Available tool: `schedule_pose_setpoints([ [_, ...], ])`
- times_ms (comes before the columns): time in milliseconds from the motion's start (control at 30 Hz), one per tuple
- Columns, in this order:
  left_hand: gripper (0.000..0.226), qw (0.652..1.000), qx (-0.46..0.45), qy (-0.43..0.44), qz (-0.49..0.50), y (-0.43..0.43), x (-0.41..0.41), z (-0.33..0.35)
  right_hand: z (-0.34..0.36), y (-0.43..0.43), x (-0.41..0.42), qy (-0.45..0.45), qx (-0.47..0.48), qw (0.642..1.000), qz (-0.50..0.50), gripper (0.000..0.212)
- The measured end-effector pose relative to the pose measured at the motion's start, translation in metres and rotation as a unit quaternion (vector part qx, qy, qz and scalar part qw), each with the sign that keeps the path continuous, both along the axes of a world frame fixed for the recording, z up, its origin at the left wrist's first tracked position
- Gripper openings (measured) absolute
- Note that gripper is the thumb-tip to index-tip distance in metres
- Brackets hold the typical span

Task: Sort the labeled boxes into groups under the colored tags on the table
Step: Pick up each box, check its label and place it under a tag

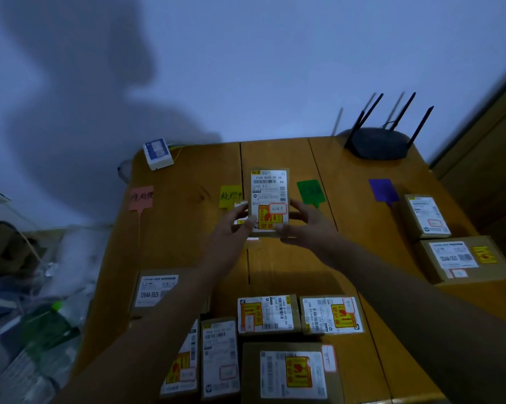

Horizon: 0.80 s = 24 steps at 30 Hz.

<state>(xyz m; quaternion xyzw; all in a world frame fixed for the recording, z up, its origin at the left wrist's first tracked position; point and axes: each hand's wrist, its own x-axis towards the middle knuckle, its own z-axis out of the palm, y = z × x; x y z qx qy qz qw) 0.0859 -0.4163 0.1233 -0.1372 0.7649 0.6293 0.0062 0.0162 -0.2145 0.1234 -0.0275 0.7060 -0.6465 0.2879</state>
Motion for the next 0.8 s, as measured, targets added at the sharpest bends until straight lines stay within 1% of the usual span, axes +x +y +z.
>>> schedule_pose_setpoints([
  [67, 0.05, 0.998, -0.064, -0.015, -0.022, 0.005, -0.011, -0.02, -0.018, 0.002, -0.005, -0.027, 0.019, 0.999, -0.03, 0.087],
  [133, 0.048, 0.991, -0.13, -0.018, -0.019, 0.009, -0.024, -0.04, -0.035, 0.001, -0.012, -0.057, 0.034, 0.997, -0.049, 0.083],
  [300, 0.046, 0.979, -0.199, -0.045, -0.003, 0.0, -0.055, -0.089, -0.081, -0.004, -0.039, -0.123, 0.08, 0.985, -0.094, 0.074],
  [367, 0.048, 0.962, -0.27, -0.04, -0.014, -0.01, -0.065, -0.106, -0.097, -0.007, -0.049, -0.14, 0.103, 0.978, -0.111, 0.073],
  [433, 0.053, 0.931, -0.358, -0.046, -0.06, -0.019, -0.071, -0.12, -0.112, -0.01, -0.059, -0.149, 0.119, 0.974, -0.122, 0.073],
  [467, 0.055, 0.918, -0.383, -0.053, -0.086, -0.022, -0.071, -0.126, -0.118, -0.011, -0.064, -0.154, 0.119, 0.973, -0.126, 0.072],
  [533, 0.056, 0.905, -0.401, -0.05, -0.131, -0.027, -0.069, -0.138, -0.129, -0.014, -0.071, -0.163, 0.112, 0.972, -0.129, 0.068],
  [600, 0.055, 0.898, -0.411, -0.025, -0.157, -0.029, -0.064, -0.147, -0.137, -0.018, -0.075, -0.16, 0.117, 0.973, -0.12, 0.061],
  [667, 0.055, 0.898, -0.41, -0.004, -0.157, -0.03, -0.061, -0.151, -0.143, -0.02, -0.076, -0.141, 0.139, 0.975, -0.105, 0.05],
  [733, 0.056, 0.902, -0.402, -0.001, -0.157, -0.031, -0.06, -0.152, -0.147, -0.02, -0.073, -0.115, 0.157, 0.976, -0.1, 0.04],
  [800, 0.057, 0.902, -0.4, -0.003, -0.163, -0.031, -0.061, -0.149, -0.151, -0.019, -0.069, -0.089, 0.166, 0.977, -0.1, 0.037],
])
